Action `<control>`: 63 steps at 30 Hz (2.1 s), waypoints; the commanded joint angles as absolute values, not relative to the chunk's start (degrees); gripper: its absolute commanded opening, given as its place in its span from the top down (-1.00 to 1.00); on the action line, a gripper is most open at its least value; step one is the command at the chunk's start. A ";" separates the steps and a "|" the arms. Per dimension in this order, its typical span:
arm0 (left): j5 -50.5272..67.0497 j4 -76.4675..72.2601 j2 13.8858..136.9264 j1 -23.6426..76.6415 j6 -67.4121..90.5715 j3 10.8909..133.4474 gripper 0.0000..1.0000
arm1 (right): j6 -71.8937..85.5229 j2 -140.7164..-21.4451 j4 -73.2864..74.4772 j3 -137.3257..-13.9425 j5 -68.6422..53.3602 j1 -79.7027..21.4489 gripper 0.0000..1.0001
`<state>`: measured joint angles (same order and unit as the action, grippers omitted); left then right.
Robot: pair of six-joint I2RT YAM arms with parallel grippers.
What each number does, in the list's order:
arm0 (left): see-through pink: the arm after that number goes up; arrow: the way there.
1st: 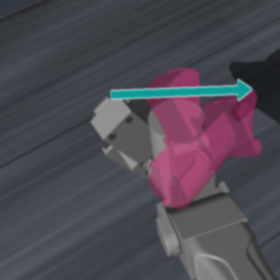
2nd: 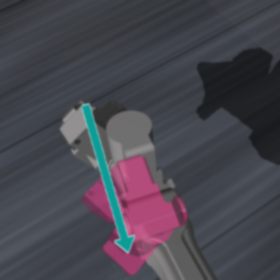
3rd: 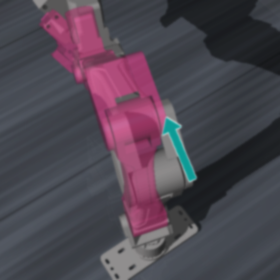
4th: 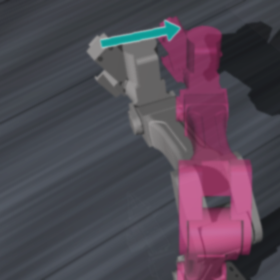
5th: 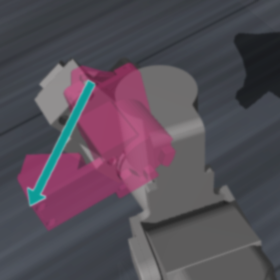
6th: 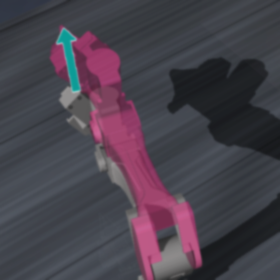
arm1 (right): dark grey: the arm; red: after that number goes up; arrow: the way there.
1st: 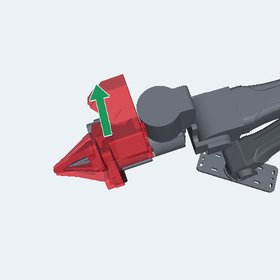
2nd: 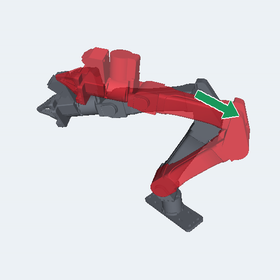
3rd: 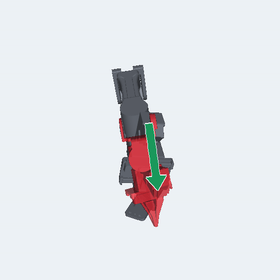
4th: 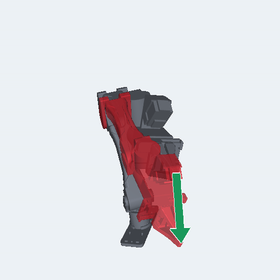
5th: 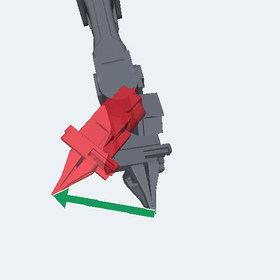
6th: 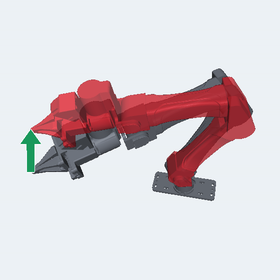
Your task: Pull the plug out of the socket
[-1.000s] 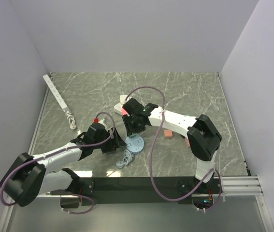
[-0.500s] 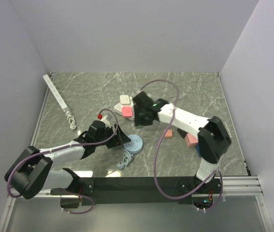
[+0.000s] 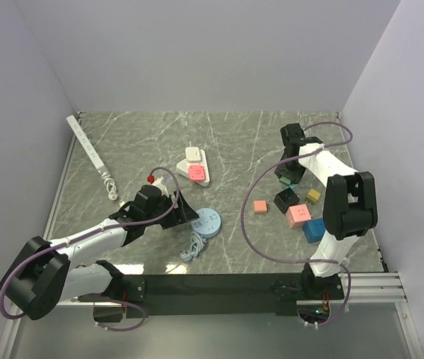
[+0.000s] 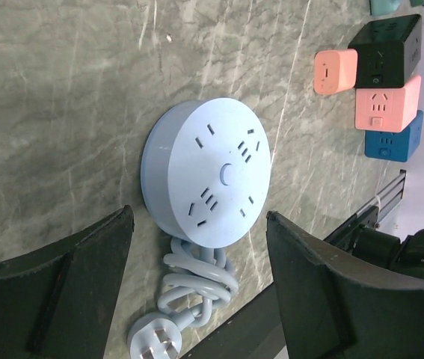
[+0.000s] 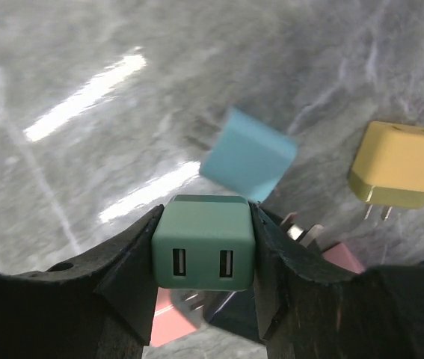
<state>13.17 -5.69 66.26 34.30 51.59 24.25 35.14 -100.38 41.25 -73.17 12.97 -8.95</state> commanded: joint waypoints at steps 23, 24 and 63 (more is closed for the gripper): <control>7.56 23.37 81.99 39.46 37.00 50.18 -0.52 | 37.17 -78.32 43.16 -65.58 4.92 -19.33 -0.76; 7.56 24.34 82.35 40.25 36.83 50.62 -0.52 | 37.35 -77.53 43.33 -65.13 5.01 -19.60 -0.77; -0.18 34.54 85.91 4.95 35.60 53.85 0.99 | 38.23 -79.09 37.89 -62.83 -2.89 -24.78 -0.64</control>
